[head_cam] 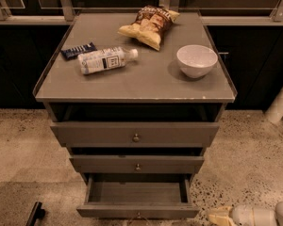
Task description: Close bottom drawer
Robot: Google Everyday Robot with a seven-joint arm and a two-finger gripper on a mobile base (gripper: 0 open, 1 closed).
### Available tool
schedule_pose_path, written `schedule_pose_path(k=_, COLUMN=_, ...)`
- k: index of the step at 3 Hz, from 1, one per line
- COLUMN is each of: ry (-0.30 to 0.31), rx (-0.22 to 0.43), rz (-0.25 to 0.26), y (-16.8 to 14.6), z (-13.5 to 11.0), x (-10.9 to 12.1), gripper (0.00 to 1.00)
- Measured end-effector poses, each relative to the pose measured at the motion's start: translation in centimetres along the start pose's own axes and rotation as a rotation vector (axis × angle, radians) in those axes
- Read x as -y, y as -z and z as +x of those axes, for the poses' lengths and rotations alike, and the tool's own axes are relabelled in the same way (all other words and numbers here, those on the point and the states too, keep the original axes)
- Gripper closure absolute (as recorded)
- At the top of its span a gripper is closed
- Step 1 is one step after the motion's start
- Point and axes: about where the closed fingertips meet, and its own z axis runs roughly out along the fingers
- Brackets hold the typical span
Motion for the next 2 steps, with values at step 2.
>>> schedule_pose_path(k=2, ry=-0.025, rx=0.006, rz=-0.012, y=-1.11, z=1.14, x=0.46, gripper=1.00)
